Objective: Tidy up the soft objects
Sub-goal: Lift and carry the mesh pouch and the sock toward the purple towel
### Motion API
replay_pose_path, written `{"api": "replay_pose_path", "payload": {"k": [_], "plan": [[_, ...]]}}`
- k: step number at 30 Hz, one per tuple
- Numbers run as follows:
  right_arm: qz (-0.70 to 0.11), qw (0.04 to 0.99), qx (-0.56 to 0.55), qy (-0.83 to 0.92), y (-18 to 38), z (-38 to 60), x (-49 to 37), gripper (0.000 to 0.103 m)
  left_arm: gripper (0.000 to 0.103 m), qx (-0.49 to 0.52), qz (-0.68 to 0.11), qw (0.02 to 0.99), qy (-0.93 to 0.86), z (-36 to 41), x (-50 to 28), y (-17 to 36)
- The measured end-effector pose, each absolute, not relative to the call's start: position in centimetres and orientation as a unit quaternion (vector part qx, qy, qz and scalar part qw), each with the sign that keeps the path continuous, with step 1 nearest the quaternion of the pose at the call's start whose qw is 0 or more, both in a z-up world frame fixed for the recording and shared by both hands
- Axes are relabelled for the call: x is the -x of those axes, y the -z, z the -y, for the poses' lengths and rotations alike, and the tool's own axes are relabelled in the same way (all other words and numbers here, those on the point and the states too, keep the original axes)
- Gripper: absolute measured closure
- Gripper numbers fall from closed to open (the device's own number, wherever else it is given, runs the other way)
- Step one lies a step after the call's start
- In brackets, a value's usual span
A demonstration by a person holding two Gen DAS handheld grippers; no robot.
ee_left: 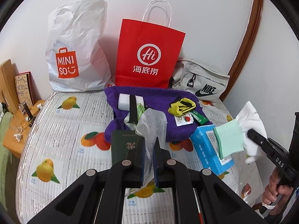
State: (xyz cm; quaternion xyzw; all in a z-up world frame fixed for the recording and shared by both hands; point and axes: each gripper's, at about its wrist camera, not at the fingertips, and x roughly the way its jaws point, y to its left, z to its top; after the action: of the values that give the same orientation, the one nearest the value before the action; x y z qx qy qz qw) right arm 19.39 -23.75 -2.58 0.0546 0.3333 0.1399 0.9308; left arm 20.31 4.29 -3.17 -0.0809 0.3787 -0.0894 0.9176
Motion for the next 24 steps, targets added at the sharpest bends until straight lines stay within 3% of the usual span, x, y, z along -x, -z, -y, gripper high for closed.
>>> {"api": "replay_pose_path", "payload": {"k": [24], "plan": [[-0.332, 0.930, -0.036, -0.154, 2.8, 23.1, -27.1, 0.092, 0.095, 0.084, -0.390, 0.914, 0.072, -3.8, -27.6, 4.0]]}}
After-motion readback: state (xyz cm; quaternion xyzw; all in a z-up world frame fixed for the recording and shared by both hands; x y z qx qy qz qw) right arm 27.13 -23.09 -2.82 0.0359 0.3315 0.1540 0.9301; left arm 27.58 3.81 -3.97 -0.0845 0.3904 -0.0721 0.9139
